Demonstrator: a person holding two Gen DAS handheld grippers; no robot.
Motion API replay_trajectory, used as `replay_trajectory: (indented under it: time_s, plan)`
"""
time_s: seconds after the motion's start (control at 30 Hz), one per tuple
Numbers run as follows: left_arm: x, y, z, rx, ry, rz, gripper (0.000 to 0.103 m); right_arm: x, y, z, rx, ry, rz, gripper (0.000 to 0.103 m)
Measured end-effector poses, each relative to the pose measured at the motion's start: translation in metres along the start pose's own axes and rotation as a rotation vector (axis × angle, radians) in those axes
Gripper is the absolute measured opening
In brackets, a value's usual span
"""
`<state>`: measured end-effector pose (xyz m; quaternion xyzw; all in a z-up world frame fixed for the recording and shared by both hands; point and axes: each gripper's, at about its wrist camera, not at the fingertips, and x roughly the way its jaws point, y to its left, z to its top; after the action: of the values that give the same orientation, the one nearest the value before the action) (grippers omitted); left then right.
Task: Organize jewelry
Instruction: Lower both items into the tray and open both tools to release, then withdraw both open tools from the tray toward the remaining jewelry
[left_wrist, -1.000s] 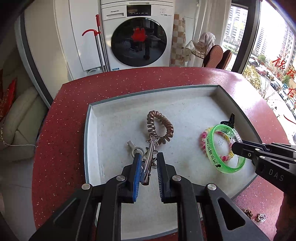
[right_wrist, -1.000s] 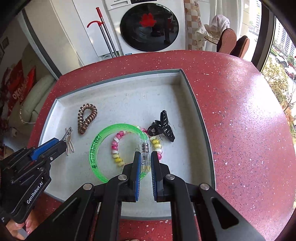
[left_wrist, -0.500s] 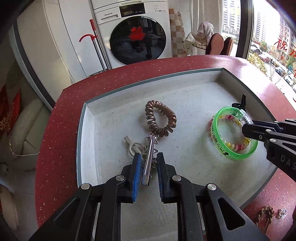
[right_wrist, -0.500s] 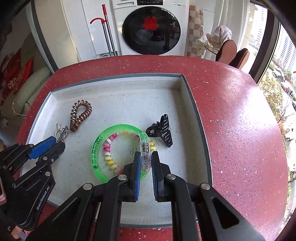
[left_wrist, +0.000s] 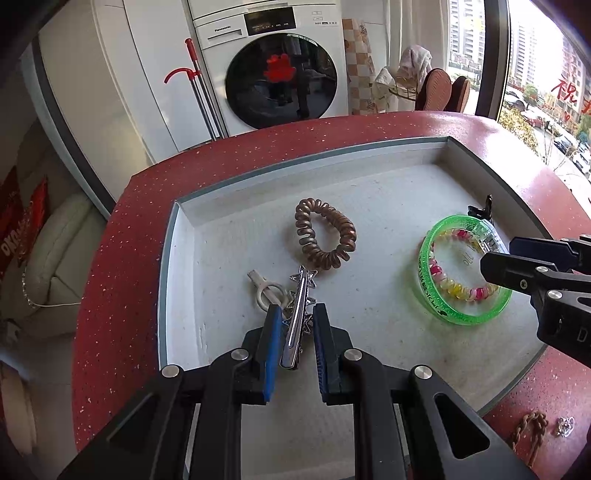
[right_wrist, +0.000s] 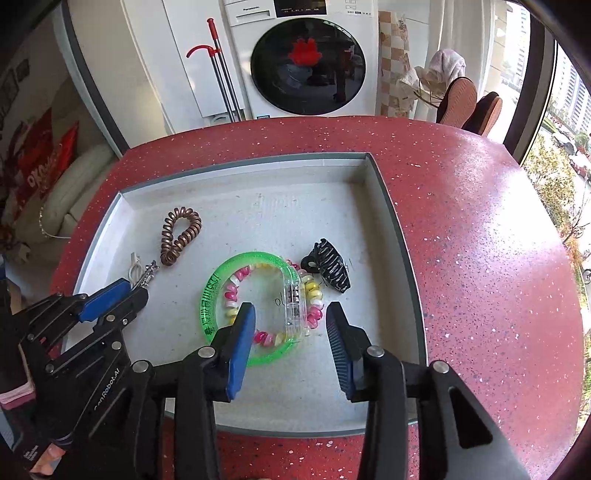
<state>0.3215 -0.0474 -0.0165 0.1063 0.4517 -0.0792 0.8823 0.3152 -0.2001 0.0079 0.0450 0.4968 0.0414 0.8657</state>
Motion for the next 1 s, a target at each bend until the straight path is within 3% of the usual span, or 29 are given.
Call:
replay_trajectory:
  time_s: [0.2, 0.5, 0.83, 0.87, 0.93, 1.0]
  plan:
    - [-0.011, 0.003, -0.001, -0.014, -0.033, -0.008, 0.035, -0.018, -0.003, -0.002, 0.031, -0.026, 0.059, 0.058]
    - [-0.019, 0.009, 0.003, -0.046, -0.038, -0.017, 0.035, -0.038, -0.009, -0.009, 0.072, -0.048, 0.089, 0.061]
    - [-0.058, 0.010, -0.002, -0.047, -0.109, -0.052, 0.035, -0.068, -0.011, -0.028, 0.084, -0.073, 0.133, 0.067]
    - [-0.062, 0.010, -0.003, -0.050, -0.114, -0.055, 0.049, -0.070, -0.011, -0.030, 0.084, -0.075, 0.134, 0.067]
    - [-0.071, 0.012, -0.006, -0.069, -0.124, -0.049, 0.103, -0.075, -0.013, -0.036, 0.088, -0.077, 0.135, 0.070]
    - [-0.083, 0.012, -0.011, -0.076, -0.167, -0.039, 0.103, -0.081, -0.016, -0.042, 0.097, -0.084, 0.140, 0.074]
